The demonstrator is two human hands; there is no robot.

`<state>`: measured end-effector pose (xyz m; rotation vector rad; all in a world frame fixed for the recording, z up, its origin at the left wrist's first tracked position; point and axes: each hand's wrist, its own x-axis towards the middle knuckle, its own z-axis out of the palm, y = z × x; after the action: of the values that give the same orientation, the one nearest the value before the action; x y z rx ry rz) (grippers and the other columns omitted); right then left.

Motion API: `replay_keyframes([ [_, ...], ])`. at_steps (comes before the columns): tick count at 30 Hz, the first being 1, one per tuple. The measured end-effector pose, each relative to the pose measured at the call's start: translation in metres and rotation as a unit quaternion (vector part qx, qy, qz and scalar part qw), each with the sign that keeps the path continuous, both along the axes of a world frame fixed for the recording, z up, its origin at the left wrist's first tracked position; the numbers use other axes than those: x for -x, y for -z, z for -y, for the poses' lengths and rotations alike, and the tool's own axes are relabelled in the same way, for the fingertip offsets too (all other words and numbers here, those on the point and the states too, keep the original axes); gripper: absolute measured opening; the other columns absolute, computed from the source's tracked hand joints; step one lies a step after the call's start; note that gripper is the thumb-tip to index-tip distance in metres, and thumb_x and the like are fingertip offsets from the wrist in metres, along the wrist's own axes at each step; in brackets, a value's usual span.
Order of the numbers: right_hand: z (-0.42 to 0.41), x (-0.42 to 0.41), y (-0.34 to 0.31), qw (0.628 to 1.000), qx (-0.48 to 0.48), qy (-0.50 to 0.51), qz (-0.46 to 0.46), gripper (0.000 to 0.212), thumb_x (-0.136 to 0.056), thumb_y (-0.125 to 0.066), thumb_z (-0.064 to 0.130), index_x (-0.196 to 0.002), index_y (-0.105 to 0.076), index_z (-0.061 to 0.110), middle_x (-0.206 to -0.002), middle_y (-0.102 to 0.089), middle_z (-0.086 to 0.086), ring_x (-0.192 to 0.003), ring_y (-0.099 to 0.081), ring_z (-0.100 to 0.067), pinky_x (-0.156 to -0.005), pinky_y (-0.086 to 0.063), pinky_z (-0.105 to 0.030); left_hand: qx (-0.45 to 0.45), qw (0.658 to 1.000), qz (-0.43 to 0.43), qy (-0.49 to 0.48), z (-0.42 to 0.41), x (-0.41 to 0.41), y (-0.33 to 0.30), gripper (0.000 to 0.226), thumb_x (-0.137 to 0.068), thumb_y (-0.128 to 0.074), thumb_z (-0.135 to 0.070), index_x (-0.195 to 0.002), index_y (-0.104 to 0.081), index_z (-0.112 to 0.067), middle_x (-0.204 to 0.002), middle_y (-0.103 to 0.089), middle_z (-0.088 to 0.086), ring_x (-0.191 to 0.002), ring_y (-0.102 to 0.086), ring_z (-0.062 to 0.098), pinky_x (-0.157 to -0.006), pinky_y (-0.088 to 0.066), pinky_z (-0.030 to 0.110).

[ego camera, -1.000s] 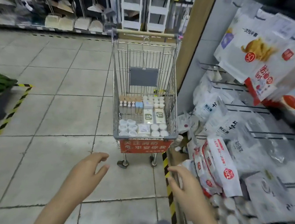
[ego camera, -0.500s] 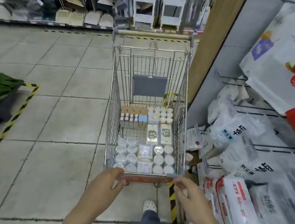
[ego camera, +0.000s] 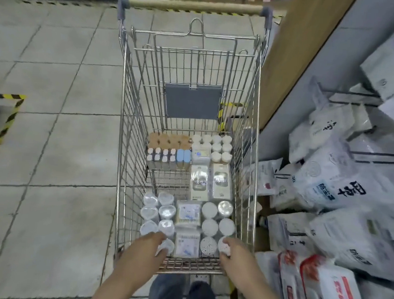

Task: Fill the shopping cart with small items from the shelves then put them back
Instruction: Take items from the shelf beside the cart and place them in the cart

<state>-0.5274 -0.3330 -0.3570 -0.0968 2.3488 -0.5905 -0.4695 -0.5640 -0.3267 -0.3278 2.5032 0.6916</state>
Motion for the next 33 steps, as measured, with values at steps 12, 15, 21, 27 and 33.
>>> replay_keyframes([
  [12, 0.023, 0.072, 0.127, 0.994, -0.106, -0.037, -0.006, 0.058, -0.098, -0.043, 0.024, -0.150, -0.018, 0.016, -0.156, -0.016, -0.010, -0.140, -0.025, -0.026, -0.111, -0.033, -0.034, -0.035, 0.994, 0.045, 0.091, -0.039, 0.113, 0.135, 0.033, -0.097, -0.044, -0.028, -0.128, -0.049, -0.018, -0.127, -0.056, 0.003, -0.116, -0.053, 0.019, -0.090, -0.045, 0.029],
  [15, 0.027, 0.087, 0.149, 0.990, -0.133, -0.044, -0.026, 0.063, -0.099, -0.041, 0.025, -0.152, -0.009, 0.016, -0.159, -0.006, -0.011, -0.142, -0.020, -0.028, -0.112, -0.029, -0.032, -0.028, 0.994, 0.040, 0.094, -0.049, 0.132, 0.165, 0.038, -0.094, -0.047, -0.027, -0.131, -0.047, -0.017, -0.129, -0.054, 0.004, -0.117, -0.052, 0.021, -0.092, -0.046, 0.033],
  [21, 0.026, 0.107, 0.178, 0.978, -0.186, -0.082, -0.038, 0.073, -0.092, -0.046, 0.005, -0.151, -0.005, 0.015, -0.156, -0.007, -0.015, -0.141, -0.022, -0.029, -0.104, -0.037, -0.034, -0.003, 0.989, -0.001, 0.146, -0.072, 0.153, 0.200, 0.053, -0.093, -0.052, -0.022, -0.142, -0.033, -0.013, -0.137, -0.041, 0.006, -0.127, -0.040, 0.022, -0.096, -0.042, 0.033],
  [27, 0.033, 0.112, 0.187, 0.965, -0.229, -0.071, -0.104, 0.070, -0.085, -0.063, 0.005, -0.142, -0.023, 0.008, -0.135, -0.041, -0.022, -0.126, -0.042, -0.033, -0.082, -0.055, -0.037, 0.012, 0.987, 0.013, 0.162, -0.081, 0.155, 0.218, 0.064, -0.090, -0.055, -0.022, -0.146, -0.025, -0.012, -0.139, -0.038, 0.008, -0.128, -0.038, 0.025, -0.096, -0.045, 0.036],
  [33, 0.035, 0.119, 0.180, 0.967, -0.226, -0.079, -0.085, 0.051, -0.092, -0.045, 0.000, -0.140, -0.029, 0.011, -0.139, -0.035, -0.015, -0.129, -0.037, -0.029, -0.090, -0.049, -0.034, 0.030, 0.985, 0.013, 0.171, -0.080, 0.157, 0.223, 0.063, -0.089, -0.056, -0.018, -0.145, -0.028, -0.012, -0.137, -0.038, 0.008, -0.125, -0.039, 0.025, -0.092, -0.046, 0.035],
])
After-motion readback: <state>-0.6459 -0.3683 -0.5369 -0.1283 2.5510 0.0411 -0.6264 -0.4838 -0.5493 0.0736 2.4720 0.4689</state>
